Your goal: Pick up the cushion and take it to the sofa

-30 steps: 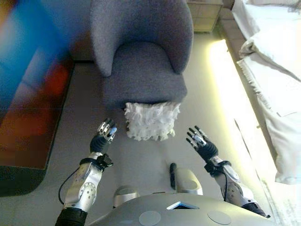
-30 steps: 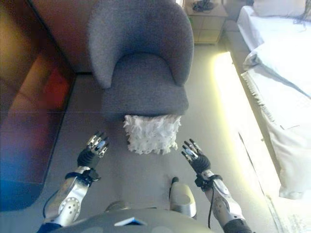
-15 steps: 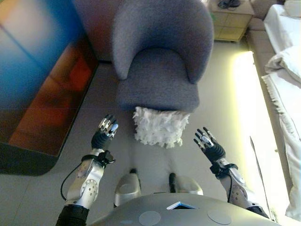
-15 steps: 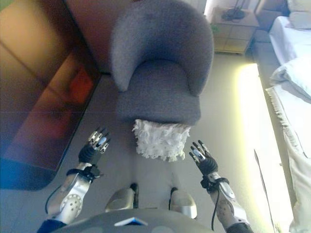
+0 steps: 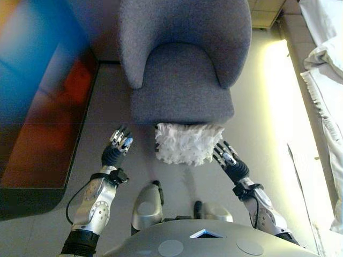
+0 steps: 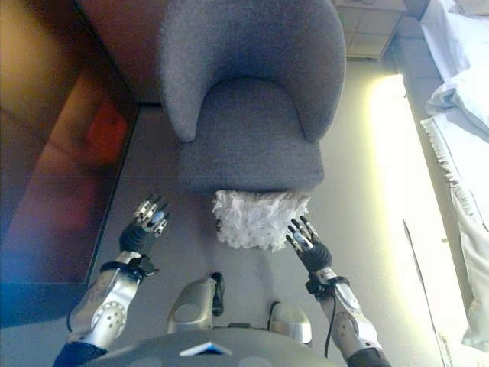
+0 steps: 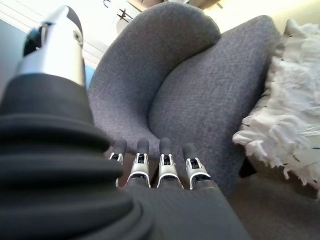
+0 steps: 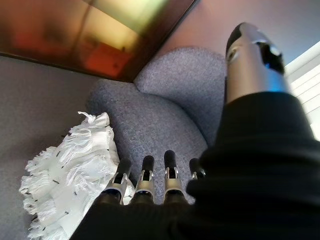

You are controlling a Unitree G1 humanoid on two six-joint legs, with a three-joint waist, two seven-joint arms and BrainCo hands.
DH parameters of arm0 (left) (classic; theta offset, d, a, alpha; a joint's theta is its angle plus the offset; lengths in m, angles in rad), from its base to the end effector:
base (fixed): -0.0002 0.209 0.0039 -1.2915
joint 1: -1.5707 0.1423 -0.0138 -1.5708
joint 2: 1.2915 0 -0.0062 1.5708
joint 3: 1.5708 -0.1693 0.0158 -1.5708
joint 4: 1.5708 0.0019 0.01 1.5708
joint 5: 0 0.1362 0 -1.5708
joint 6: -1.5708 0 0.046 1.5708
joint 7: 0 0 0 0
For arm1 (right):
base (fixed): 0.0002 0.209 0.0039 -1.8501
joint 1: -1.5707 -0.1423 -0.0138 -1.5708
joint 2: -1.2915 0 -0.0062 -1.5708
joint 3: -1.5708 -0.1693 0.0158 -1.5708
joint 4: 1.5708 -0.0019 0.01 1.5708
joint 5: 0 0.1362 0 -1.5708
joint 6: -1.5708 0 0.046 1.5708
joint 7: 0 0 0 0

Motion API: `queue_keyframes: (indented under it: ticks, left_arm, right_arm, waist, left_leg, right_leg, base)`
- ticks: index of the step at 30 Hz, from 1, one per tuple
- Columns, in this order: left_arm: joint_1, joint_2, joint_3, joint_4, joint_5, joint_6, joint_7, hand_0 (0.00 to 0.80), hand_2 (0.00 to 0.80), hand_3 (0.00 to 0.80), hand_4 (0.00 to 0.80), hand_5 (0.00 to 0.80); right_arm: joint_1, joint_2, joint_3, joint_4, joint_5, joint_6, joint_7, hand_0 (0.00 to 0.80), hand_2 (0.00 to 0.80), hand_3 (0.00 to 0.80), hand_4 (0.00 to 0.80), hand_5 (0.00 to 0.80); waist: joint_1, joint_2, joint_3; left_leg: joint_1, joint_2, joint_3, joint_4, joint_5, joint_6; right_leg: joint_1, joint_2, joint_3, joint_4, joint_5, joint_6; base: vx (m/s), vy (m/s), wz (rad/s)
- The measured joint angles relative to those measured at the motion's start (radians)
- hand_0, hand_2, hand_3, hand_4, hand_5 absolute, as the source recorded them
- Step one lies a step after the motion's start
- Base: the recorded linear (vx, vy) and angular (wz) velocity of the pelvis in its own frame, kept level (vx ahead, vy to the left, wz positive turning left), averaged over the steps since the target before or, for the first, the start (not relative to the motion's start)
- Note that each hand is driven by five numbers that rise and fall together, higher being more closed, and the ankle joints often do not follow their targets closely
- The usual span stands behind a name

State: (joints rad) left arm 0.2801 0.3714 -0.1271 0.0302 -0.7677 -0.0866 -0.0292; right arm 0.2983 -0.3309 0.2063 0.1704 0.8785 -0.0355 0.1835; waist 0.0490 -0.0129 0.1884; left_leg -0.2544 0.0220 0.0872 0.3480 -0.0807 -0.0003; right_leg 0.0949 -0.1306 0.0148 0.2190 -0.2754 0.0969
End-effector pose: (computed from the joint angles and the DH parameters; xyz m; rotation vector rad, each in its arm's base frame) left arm 0.1385 0.2062 0.0154 -0.4085 0.2534 0.0271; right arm 0.1200 -0.1924 -0.0169 0.5867 0.4309 0.0832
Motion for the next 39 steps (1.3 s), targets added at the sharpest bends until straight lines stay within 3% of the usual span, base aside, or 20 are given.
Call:
queue_keyframes:
  ticks: [3, 5, 10, 13, 16, 17, 19, 20, 21, 22, 23, 24, 25, 28, 31, 36, 38, 39]
  left_arm:
    - [0.001, 0.008, 0.016, 0.011, 0.005, -0.012, -0.002, 0.000, 0.000, 0.000, 0.000, 0.000]
    - [-0.007, 0.011, 0.031, 0.011, 0.006, -0.012, -0.001, 0.000, 0.000, 0.000, 0.000, 0.000]
    - [-0.015, 0.019, 0.028, 0.032, 0.006, -0.010, 0.002, 0.000, 0.000, 0.000, 0.000, 0.000]
    - [-0.015, 0.019, 0.015, 0.057, 0.006, -0.012, 0.009, 0.000, 0.000, 0.000, 0.000, 0.000]
    - [-0.007, 0.021, 0.000, 0.064, 0.006, -0.018, 0.018, 0.000, 0.000, 0.000, 0.000, 0.000]
    - [-0.003, 0.027, -0.001, 0.064, 0.006, -0.019, 0.020, 0.000, 0.000, 0.000, 0.000, 0.000]
    - [0.006, 0.055, 0.000, 0.059, 0.006, -0.019, 0.021, 0.000, 0.000, 0.000, 0.000, 0.000]
    - [0.007, 0.062, 0.000, 0.068, 0.007, -0.015, 0.021, 0.000, 0.000, 0.000, 0.000, 0.000]
    - [0.016, 0.060, -0.005, 0.068, 0.007, -0.014, 0.019, 0.000, 0.000, 0.000, 0.000, 0.000]
    - [0.025, 0.048, -0.007, 0.066, 0.007, -0.011, 0.016, 0.000, 0.000, 0.000, 0.000, 0.000]
    - [0.050, 0.034, -0.007, 0.062, 0.007, -0.009, 0.014, 0.000, 0.000, 0.000, 0.000, 0.000]
    - [0.061, 0.020, -0.007, 0.058, 0.007, -0.007, 0.011, 0.000, 0.000, 0.000, 0.000, 0.000]
    - [0.065, 0.014, 0.001, 0.055, 0.007, -0.006, 0.008, 0.000, 0.000, 0.000, 0.000, 0.000]
    - [0.063, 0.015, 0.007, 0.048, 0.004, -0.003, 0.008, 0.000, 0.000, 0.000, 0.000, 0.000]
    - [0.057, 0.008, 0.012, 0.049, 0.000, 0.004, 0.017, 0.000, 0.000, 0.000, 0.000, 0.000]
    - [0.042, -0.001, 0.021, 0.062, 0.000, 0.005, 0.040, 0.000, 0.000, 0.000, 0.000, 0.000]
    - [0.005, -0.001, 0.020, 0.085, 0.001, 0.005, 0.032, 0.000, 0.000, 0.000, 0.000, 0.000]
    - [-0.011, -0.001, 0.017, 0.098, 0.002, 0.005, 0.028, 0.000, 0.000, 0.000, 0.000, 0.000]
  right_arm:
    - [0.000, 0.029, 0.007, -0.019, 0.008, -0.004, -0.013, 0.000, 0.000, 0.000, 0.000, 0.000]
    - [-0.009, 0.057, 0.014, -0.016, 0.007, -0.006, -0.022, 0.000, 0.000, 0.000, 0.000, 0.000]
    - [-0.017, 0.066, 0.026, -0.005, 0.007, -0.025, -0.028, 0.000, 0.000, 0.000, 0.000, 0.000]
    - [-0.008, 0.060, 0.028, 0.001, 0.008, -0.035, -0.015, 0.000, 0.000, 0.000, 0.000, 0.000]
    - [0.006, 0.057, 0.038, 0.008, 0.008, -0.037, -0.009, 0.000, 0.000, 0.000, 0.000, 0.000]
    - [0.007, 0.061, 0.042, 0.008, 0.008, -0.037, -0.009, 0.000, 0.000, 0.000, 0.000, 0.000]
    - [0.013, 0.072, 0.041, 0.013, 0.017, -0.037, -0.007, 0.000, 0.000, 0.000, 0.000, 0.000]
    - [0.012, 0.077, 0.035, 0.031, 0.018, -0.037, -0.007, 0.000, 0.000, 0.000, 0.000, 0.000]
    - [0.018, 0.078, 0.020, 0.049, 0.018, -0.036, -0.007, 0.000, 0.000, 0.000, 0.000, 0.000]
    - [0.025, 0.071, 0.001, 0.048, 0.018, -0.034, -0.007, 0.000, 0.000, 0.000, 0.000, 0.000]
    - [0.038, 0.046, -0.005, 0.043, 0.018, -0.031, -0.007, 0.000, 0.000, 0.000, 0.000, 0.000]
    - [0.039, 0.020, -0.021, 0.031, 0.018, -0.030, -0.006, 0.000, 0.000, 0.000, 0.000, 0.000]
    - [0.036, 0.007, -0.033, 0.036, 0.018, -0.023, -0.005, 0.000, 0.000, 0.000, 0.000, 0.000]
    - [0.045, 0.012, -0.026, 0.032, 0.017, 0.002, 0.007, 0.000, 0.000, 0.000, 0.000, 0.000]
    - [0.026, 0.009, 0.002, 0.033, 0.016, 0.025, 0.010, 0.000, 0.000, 0.000, 0.000, 0.000]
    - [0.013, -0.015, -0.003, 0.032, 0.008, 0.061, 0.009, 0.000, 0.000, 0.000, 0.000, 0.000]
    - [0.015, -0.027, -0.001, 0.065, -0.013, 0.053, 0.010, 0.000, 0.000, 0.000, 0.000, 0.000]
    - [0.015, -0.034, -0.001, 0.085, -0.027, 0.044, 0.009, 0.000, 0.000, 0.000, 0.000, 0.000]
  waist:
    - [0.018, -0.005, -0.030]
    - [0.022, -0.012, -0.041]
    - [0.022, 0.000, -0.073]
    - [0.014, 0.001, -0.073]
    - [0.004, -0.013, -0.080]
    - [-0.009, -0.026, -0.084]
    - [-0.011, -0.079, -0.089]
    - [-0.014, -0.091, -0.089]
    - [-0.014, -0.091, -0.092]
    - [-0.019, -0.081, -0.090]
    - [-0.017, -0.059, -0.098]
    - [-0.021, -0.026, -0.101]
    - [-0.035, -0.023, -0.098]
    - [-0.058, -0.043, -0.098]
    - [-0.060, -0.065, -0.102]
    - [-0.069, -0.057, -0.094]
    - [-0.088, -0.049, -0.087]
    - [-0.088, -0.045, -0.084]
  left_leg:
    - [0.038, -0.011, 0.061, -0.029, -0.017, 0.035]
    - [0.069, -0.021, 0.072, -0.054, -0.015, 0.041]
    - [0.109, -0.010, 0.075, -0.118, -0.004, 0.052]
    - [0.132, -0.001, 0.075, -0.144, 0.000, 0.044]
    - [0.145, 0.009, 0.048, -0.166, 0.012, 0.019]
    - [0.139, 0.012, 0.025, -0.166, 0.016, 0.000]
    - [0.136, 0.009, -0.002, -0.170, 0.028, -0.052]
    - [0.136, 0.020, -0.027, -0.175, 0.031, -0.071]
    - [0.147, 0.035, -0.045, -0.184, 0.031, -0.075]
    - [0.133, 0.047, -0.057, -0.098, 0.010, -0.080]
    - [0.131, 0.058, -0.062, -0.041, -0.040, -0.074]
    - [0.143, 0.069, -0.062, -0.061, -0.078, -0.087]
    - [0.150, 0.081, -0.076, -0.088, -0.071, -0.100]
    - [0.176, 0.081, -0.106, -0.123, -0.056, -0.113]
    - [0.192, 0.093, -0.133, -0.147, -0.041, -0.136]
    - [0.193, 0.131, -0.130, -0.135, -0.025, -0.153]
    - [0.140, 0.145, -0.071, -0.089, -0.010, -0.128]
    - [0.134, 0.147, -0.050, -0.095, 0.003, -0.099]
  right_leg:
    - [-0.144, -0.053, -0.069, 0.304, 0.016, -0.001]
    - [-0.165, -0.076, -0.086, 0.358, 0.050, -0.008]
    - [-0.144, -0.108, -0.166, 0.217, 0.071, -0.007]
    - [-0.142, -0.162, -0.180, 0.046, 0.107, 0.040]
    - [-0.165, -0.208, -0.173, -0.091, 0.202, 0.099]
    - [-0.175, -0.223, -0.165, -0.124, 0.234, 0.093]
    - [-0.167, -0.222, -0.128, -0.195, 0.249, 0.081]
    - [-0.165, -0.209, -0.114, -0.181, 0.308, 0.117]
    - [-0.171, -0.184, -0.121, -0.162, 0.313, 0.117]
    - [-0.168, -0.169, -0.135, -0.152, 0.306, 0.106]
    - [-0.166, -0.148, -0.136, -0.148, 0.301, 0.097]
    - [-0.155, -0.121, -0.136, -0.143, 0.292, 0.091]
    - [-0.139, -0.116, -0.125, -0.131, 0.284, 0.087]
    - [-0.105, -0.104, -0.056, -0.135, 0.253, 0.097]
    - [-0.088, -0.083, -0.032, -0.149, 0.243, 0.092]
    - [-0.061, -0.042, -0.041, -0.095, 0.182, 0.070]
    - [-0.046, -0.044, -0.095, -0.089, 0.165, 0.061]
    - [-0.047, -0.049, -0.117, -0.084, 0.158, 0.056]
  base:
    - [0.236, 0.179, -0.30]
    - [0.185, 0.054, -0.14]
    - [0.125, -0.084, -0.12]
    - [0.142, -0.165, -0.05]
    - [0.197, -0.173, 0.16]
    - [0.317, -0.233, 0.48]
    - [0.282, -0.184, 0.52]
    - [0.277, -0.181, 0.55]
    - [0.309, -0.206, 0.56]
    - [0.300, -0.205, 0.35]
    - [0.321, -0.230, 0.23]
    - [0.265, -0.198, 0.33]
    - [0.343, -0.279, 0.53]
    - [0.329, -0.344, 0.40]
    - [0.260, -0.280, 0.21]
    - [0.133, -0.160, 0.30]
    - [0.070, 0.024, 1.00]
    - [0.074, 0.108, 0.91]
